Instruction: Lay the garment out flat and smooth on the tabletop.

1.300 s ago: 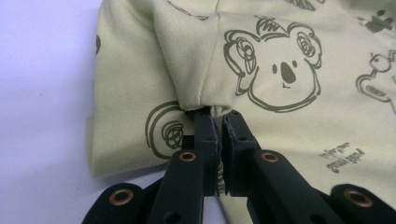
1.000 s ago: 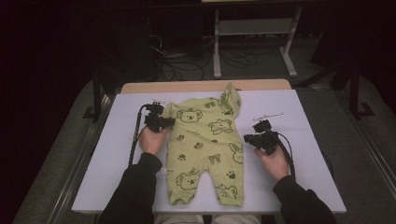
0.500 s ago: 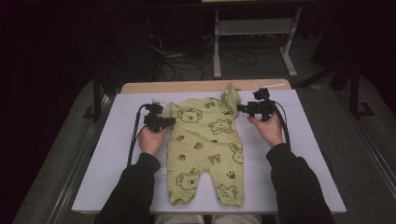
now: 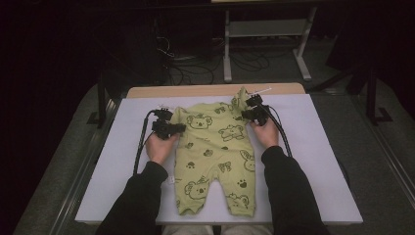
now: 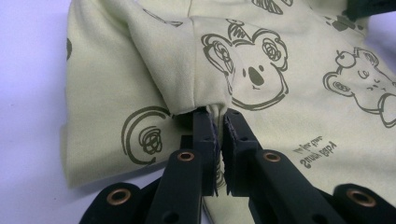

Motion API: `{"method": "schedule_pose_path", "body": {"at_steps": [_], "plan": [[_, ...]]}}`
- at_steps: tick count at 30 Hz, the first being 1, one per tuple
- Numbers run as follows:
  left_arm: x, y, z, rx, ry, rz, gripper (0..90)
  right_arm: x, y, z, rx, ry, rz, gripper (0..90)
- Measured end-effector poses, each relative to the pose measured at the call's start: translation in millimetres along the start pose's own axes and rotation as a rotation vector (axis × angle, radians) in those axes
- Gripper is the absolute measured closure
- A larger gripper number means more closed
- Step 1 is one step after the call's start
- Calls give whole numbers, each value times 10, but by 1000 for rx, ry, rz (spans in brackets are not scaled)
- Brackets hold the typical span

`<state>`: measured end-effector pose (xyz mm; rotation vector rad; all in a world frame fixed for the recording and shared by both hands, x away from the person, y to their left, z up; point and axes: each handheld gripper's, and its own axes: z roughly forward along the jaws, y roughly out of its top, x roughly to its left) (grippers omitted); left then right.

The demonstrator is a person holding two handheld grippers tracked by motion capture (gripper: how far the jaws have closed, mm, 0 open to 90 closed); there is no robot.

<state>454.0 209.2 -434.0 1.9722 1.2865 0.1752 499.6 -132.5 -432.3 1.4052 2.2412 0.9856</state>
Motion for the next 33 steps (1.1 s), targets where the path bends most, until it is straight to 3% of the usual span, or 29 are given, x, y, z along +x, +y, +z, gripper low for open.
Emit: {"method": "schedule_pose_path", "body": {"at_steps": [3, 8, 11, 15, 18, 21, 24, 29, 33], "plan": [[7, -3, 8, 2, -7, -2, 835, 135, 107, -146, -14, 40, -16, 854], [-11, -5, 31, 6, -11, 2, 827, 508, 232, -216, 127, 140, -85, 852], [-14, -5, 44, 6, -16, -2, 826, 737, 208, -128, 179, 250, -94, 847], [5, -14, 62, 6, -20, -8, 822, 971, 119, 78, 266, 307, -96, 750], [11, -20, 72, 9, -25, -11, 821, 1075, 60, 176, 286, 365, -137, 629], [19, -21, 76, 9, -29, -13, 820, 1023, 113, 119, 274, 457, -127, 573], [16, -23, 84, 6, -31, -18, 819, 847, 239, -3, 194, 527, -66, 526], [17, -23, 82, 4, -36, -20, 815, 528, 460, -47, 28, 473, 34, 492], [36, -30, 86, -3, -48, -34, 815, 379, 570, 49, -59, 395, 64, 476]]}}
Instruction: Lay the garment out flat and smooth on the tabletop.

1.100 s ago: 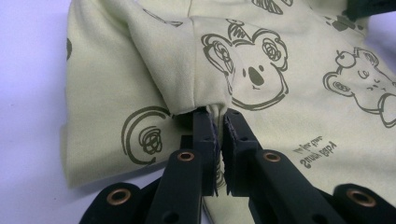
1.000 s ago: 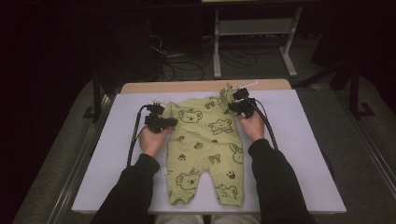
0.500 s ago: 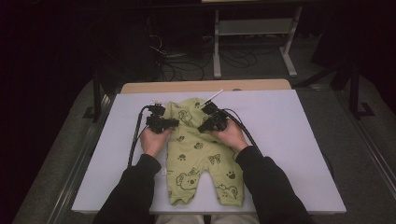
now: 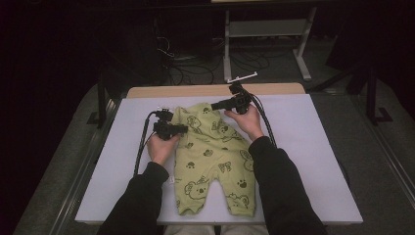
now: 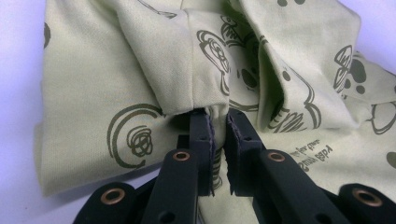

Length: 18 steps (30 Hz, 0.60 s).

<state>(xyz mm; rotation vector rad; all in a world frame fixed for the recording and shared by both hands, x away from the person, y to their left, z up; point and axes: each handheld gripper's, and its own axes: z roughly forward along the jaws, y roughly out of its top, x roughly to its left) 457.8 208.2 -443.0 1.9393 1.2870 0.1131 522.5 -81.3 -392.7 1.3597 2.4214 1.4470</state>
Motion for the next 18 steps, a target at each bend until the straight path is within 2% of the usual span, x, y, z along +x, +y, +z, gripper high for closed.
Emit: {"method": "schedule_pose_path", "body": {"at_steps": [2, 3, 6, 9, 12, 13, 14, 15, 16, 17, 18], "plan": [[8, -5, 1, -3, -7, -3, 815, -65, 44, 53, -11, -30, 7, 476], [8, -5, -2, -1, -7, -2, 815, -88, 62, 93, -7, -30, -1, 476], [5, -1, -4, -5, -8, -3, 815, -99, 113, 227, 42, -50, -44, 476], [-1, -1, 1, -7, -10, -9, 815, -93, 105, 351, 55, -89, -95, 492], [-20, -1, 5, -8, -3, 4, 815, -125, 62, 461, 68, -78, -102, 521], [-23, 0, 4, -6, 1, 9, 815, -134, 42, 495, 81, -68, -95, 550], [-25, 0, 3, -6, 2, 10, 815, -139, 21, 524, 104, -57, -86, 622], [-25, 1, 0, -6, 3, 10, 816, -131, 7, 542, 130, -60, -81, 732], [-25, 3, -4, -6, 6, 12, 817, -121, -4, 539, 148, -77, -88, 800], [-27, 4, -8, -8, 6, 10, 817, -112, -7, 518, 155, -80, -82, 854], [-31, 4, -11, -11, 9, 12, 818, -106, 0, 473, 149, -94, -84, 863]]}}
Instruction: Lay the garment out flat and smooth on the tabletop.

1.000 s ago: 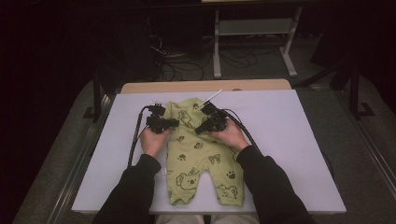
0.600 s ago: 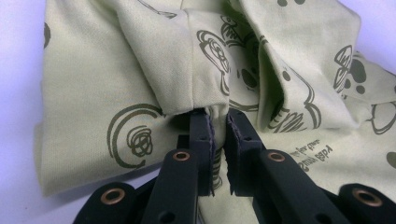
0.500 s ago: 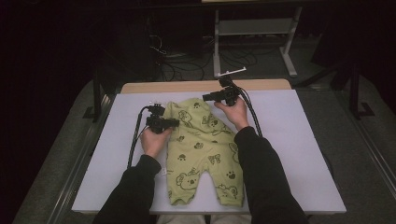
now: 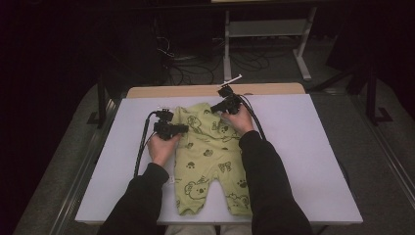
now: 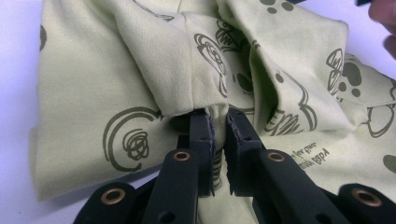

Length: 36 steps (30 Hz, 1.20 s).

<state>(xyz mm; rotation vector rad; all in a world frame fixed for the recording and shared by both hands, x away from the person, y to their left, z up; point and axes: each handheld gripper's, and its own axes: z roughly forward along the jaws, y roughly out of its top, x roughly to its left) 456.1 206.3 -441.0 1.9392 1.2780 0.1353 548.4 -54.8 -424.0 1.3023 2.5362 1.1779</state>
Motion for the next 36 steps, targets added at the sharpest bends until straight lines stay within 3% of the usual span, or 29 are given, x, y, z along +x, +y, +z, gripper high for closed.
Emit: {"method": "schedule_pose_path", "body": {"at_steps": [3, 7, 9, 11, 14, 18, 24, 29, 33, 36], "plan": [[-11, 4, -15, 0, 14, 8, 818, -19, 25, -241, -53, -75, 0, 870], [-7, 2, -11, -2, 40, 16, 818, -127, 38, -689, -154, -274, -3, 870], [-3, 1, -3, -4, 43, 12, 818, -234, 17, -921, -220, -369, 38, 870], [-6, -1, 3, -7, 45, 11, 818, -382, -39, -1153, -302, -445, 117, 870], [-11, 1, 2, -9, 52, 17, 819, -557, -116, -1351, -358, -509, 198, 870], [-10, -3, 9, -9, 56, 19, 820, -746, -239, -1454, -369, -564, 238, 870], [2, -16, 1, -17, 65, 16, 825, -948, -491, -1355, -345, -610, 284, 870], [16, -20, 3, -25, 72, 14, 832, -1116, -685, -1321, -335, -619, 347, 870], [1, -10, 23, -39, 78, 18, 841, -1214, -794, -1358, -377, -595, 417, 871], [-3, -12, 44, -50, 87, 17, 846, -1238, -831, -1334, -353, -611, 418, 871]]}}
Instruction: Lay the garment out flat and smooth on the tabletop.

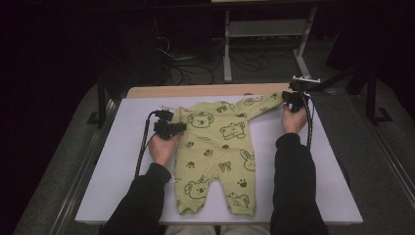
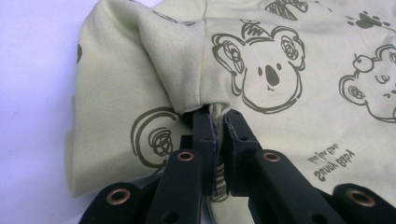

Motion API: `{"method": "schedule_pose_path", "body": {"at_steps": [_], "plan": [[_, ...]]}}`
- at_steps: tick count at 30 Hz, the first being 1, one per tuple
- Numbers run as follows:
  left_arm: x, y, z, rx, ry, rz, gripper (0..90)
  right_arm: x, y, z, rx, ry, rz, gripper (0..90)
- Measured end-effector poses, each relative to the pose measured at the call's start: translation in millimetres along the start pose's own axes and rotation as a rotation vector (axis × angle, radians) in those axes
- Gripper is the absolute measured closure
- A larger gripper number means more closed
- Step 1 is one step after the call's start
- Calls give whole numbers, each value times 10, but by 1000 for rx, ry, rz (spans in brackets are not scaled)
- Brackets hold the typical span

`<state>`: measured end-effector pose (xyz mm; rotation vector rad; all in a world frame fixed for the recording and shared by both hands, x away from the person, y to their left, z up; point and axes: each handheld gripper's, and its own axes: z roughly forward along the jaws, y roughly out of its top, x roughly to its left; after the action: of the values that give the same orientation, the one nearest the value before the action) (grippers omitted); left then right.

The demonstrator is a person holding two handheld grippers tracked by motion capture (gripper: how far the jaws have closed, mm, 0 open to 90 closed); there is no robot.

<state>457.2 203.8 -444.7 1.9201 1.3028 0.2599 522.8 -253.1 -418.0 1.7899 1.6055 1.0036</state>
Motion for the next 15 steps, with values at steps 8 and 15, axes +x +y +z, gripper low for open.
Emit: {"method": "schedule_pose_path", "body": {"at_steps": [8, 15], "plan": [[-29, 14, 11, -42, 37, 15, 851, 41, -117, 32, -6, -49, -38, 865], [-14, 3, 2, -31, 26, 3, 823, 106, -208, -3, 51, -9, -72, 706]]}}
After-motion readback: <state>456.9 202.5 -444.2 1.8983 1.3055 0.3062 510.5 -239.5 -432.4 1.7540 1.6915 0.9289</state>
